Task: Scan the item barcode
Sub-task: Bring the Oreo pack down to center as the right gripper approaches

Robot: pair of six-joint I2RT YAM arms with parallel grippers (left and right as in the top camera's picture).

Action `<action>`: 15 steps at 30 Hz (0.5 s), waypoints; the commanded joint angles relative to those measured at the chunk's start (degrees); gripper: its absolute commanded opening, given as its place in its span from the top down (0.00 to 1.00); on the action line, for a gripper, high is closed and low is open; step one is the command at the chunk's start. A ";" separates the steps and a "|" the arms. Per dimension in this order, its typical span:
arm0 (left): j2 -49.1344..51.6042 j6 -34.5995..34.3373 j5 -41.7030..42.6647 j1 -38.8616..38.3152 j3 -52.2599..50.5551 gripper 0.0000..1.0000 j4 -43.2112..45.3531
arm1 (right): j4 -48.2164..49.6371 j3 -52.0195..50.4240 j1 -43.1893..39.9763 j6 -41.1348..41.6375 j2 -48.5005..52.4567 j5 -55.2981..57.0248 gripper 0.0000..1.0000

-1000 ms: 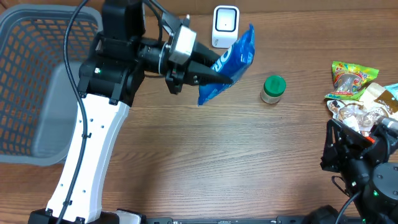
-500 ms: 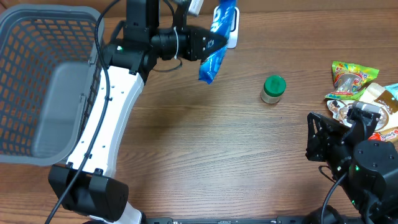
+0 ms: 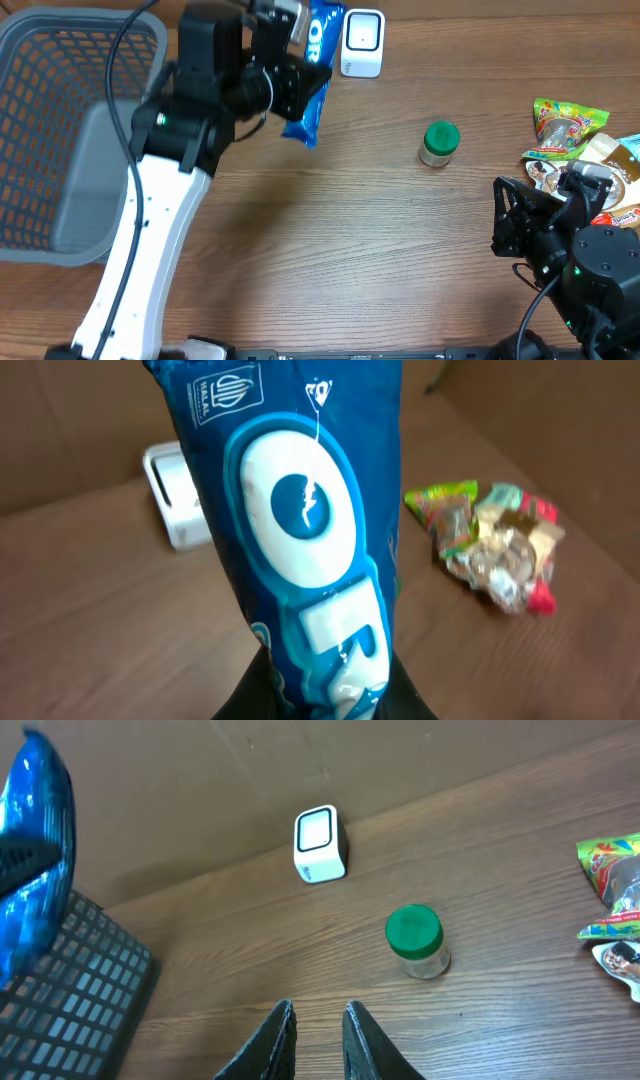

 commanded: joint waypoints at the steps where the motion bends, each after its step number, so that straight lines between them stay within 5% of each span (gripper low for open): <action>1: -3.41 2.60 2.21 -0.13 -6.47 0.95 -0.02 | 0.35 -0.24 -0.07 -1.25 -0.39 0.15 0.82; 15: -15.78 -0.37 44.46 15.04 -22.23 0.95 6.69 | 2.29 -0.24 -0.04 -1.18 2.32 -3.89 0.81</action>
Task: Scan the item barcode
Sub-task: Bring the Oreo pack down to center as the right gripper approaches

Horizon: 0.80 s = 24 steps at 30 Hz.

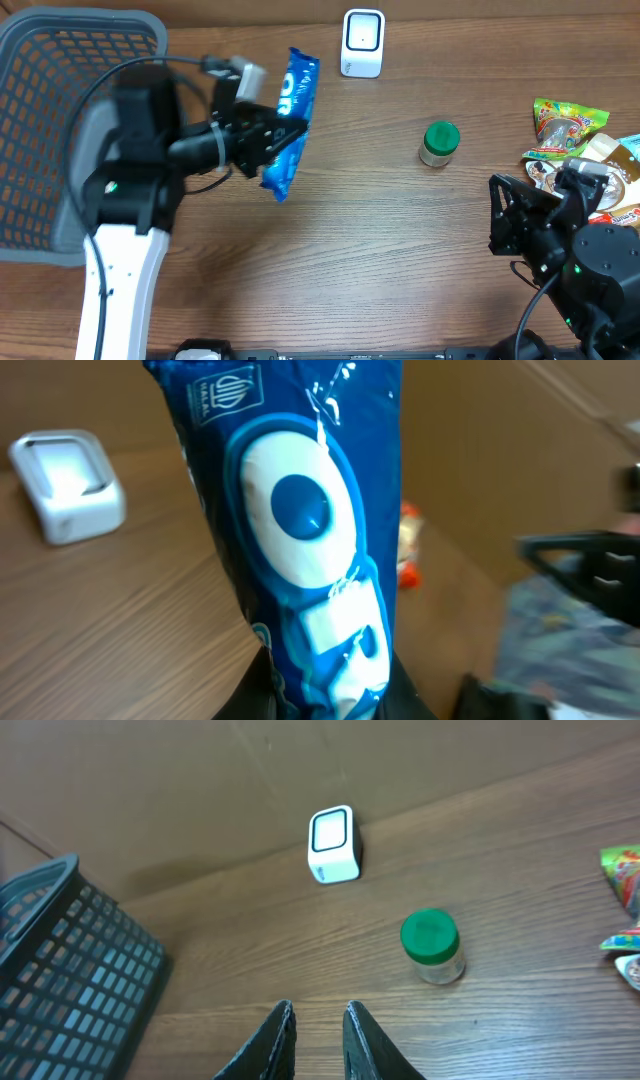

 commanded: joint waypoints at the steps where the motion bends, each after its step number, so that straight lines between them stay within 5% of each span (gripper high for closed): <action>1: -0.61 -1.27 16.94 2.05 -5.92 0.95 2.03 | 0.61 -0.24 -0.04 -0.37 1.97 -1.99 0.81; 7: -0.57 -2.27 27.71 1.92 -15.91 0.95 12.96 | 0.74 -0.24 -0.04 -0.37 4.04 -2.58 0.81; 20: -0.48 -1.88 33.31 -2.45 -17.33 0.95 26.18 | 1.66 -0.24 -0.04 -0.39 4.04 -5.05 0.81; 24: -0.48 -2.19 33.31 -5.18 -17.33 0.95 30.45 | 5.31 -0.24 -0.04 -4.26 4.26 -14.51 0.78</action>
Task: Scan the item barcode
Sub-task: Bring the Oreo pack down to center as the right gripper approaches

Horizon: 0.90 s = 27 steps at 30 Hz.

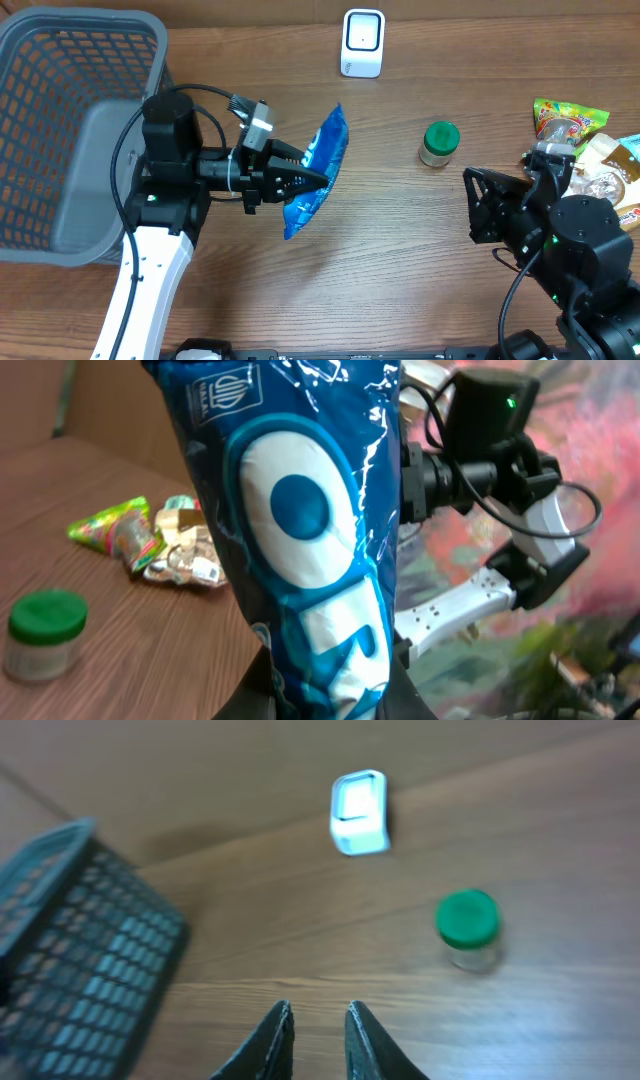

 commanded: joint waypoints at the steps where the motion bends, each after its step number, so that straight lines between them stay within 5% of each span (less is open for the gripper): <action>1: -0.74 -0.22 2.38 -2.67 0.44 0.95 2.86 | 3.98 -0.24 -0.04 -4.96 -0.11 -11.61 0.76; 5: -0.74 -1.70 2.38 -5.77 0.44 0.95 7.28 | 12.09 -0.24 -0.04 -10.60 2.16 -27.69 0.74; 18: -0.74 -4.66 2.38 -6.93 0.44 0.96 13.97 | 23.37 -0.24 -0.04 -17.42 13.29 -55.95 0.70; 27: -0.48 -6.01 2.38 -6.93 0.44 0.95 14.71 | 27.63 -0.24 -0.04 -17.64 15.02 -58.90 0.68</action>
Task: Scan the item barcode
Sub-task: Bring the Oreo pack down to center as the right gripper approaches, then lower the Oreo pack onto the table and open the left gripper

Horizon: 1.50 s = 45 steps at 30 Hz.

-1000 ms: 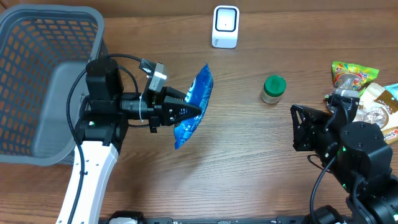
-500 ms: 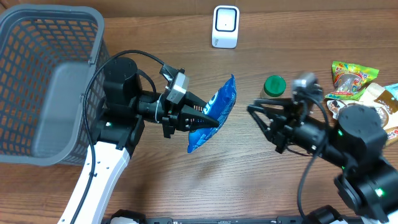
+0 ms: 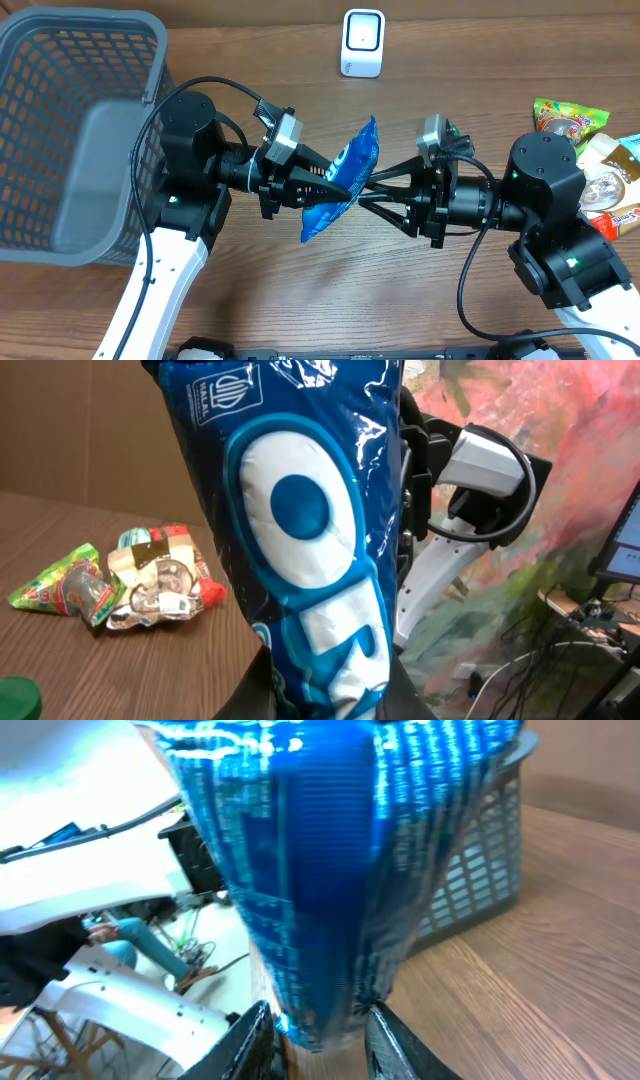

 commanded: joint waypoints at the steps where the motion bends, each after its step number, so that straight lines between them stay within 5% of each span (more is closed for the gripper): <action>1: -0.26 -1.16 1.01 -0.04 0.44 0.95 0.24 | 0.74 -0.24 -0.04 -1.03 -0.09 -2.67 0.68; 18: 26.10 4.83 -6.43 -0.02 0.13 0.96 -8.87 | -11.08 -0.24 -0.07 -1.46 -0.11 14.10 0.67; 29: 27.85 5.57 -59.04 -3.26 0.15 0.96 -28.55 | -17.46 -0.24 -0.07 -1.44 -0.09 23.91 0.66; 41: 28.30 9.01 -97.53 -19.76 0.15 0.95 -27.30 | -22.69 -0.24 -0.07 -0.70 0.94 33.53 0.65; 43: 28.30 9.16 -97.90 -20.39 0.15 0.84 -25.97 | -24.79 -0.24 -0.07 0.81 1.55 37.38 0.65; 45: 28.30 9.14 -97.24 -20.35 0.15 0.50 -25.00 | -26.40 -0.24 -0.07 2.10 2.14 39.71 0.65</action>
